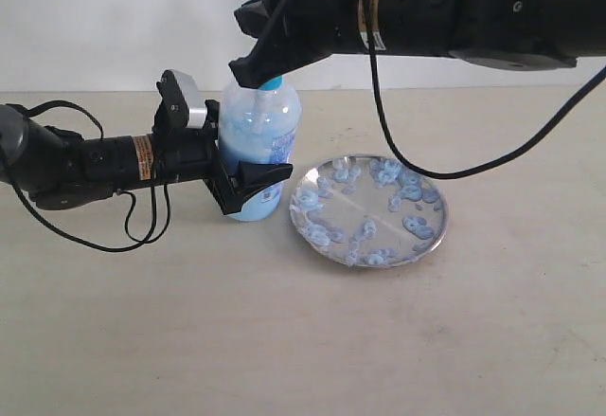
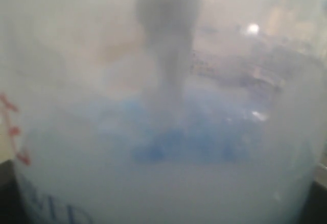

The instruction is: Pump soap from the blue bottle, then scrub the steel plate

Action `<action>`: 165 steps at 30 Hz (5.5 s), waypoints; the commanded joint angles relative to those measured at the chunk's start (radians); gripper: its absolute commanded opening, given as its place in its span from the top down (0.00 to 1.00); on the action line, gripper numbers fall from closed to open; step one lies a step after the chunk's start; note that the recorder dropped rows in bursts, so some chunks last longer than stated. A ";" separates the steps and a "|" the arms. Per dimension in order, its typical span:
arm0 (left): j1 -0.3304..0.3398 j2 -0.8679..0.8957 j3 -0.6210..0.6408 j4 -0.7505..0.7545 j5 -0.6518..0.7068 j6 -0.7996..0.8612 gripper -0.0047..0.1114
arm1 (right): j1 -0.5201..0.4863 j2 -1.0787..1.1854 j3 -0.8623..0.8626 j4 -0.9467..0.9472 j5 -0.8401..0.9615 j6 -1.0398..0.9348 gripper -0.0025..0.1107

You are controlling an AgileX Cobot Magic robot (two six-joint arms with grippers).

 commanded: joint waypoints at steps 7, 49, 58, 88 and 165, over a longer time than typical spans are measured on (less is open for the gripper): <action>-0.004 -0.011 -0.007 -0.002 0.003 0.006 0.92 | 0.002 -0.002 -0.015 0.019 0.222 -0.019 0.98; -0.004 -0.011 -0.007 -0.100 -0.046 -0.065 0.92 | 0.060 -0.024 -0.080 0.003 0.323 -0.154 0.98; 0.011 0.034 0.059 -0.254 -0.165 -0.050 0.92 | 0.058 -0.353 0.013 0.003 0.361 -0.078 0.98; 0.073 -0.092 0.130 -0.214 -0.165 0.002 0.03 | 0.058 -0.743 0.513 0.001 0.647 0.050 0.98; 0.224 -2.158 1.163 -0.527 1.131 -0.720 0.92 | -0.095 0.086 -0.069 1.082 1.200 -0.837 0.98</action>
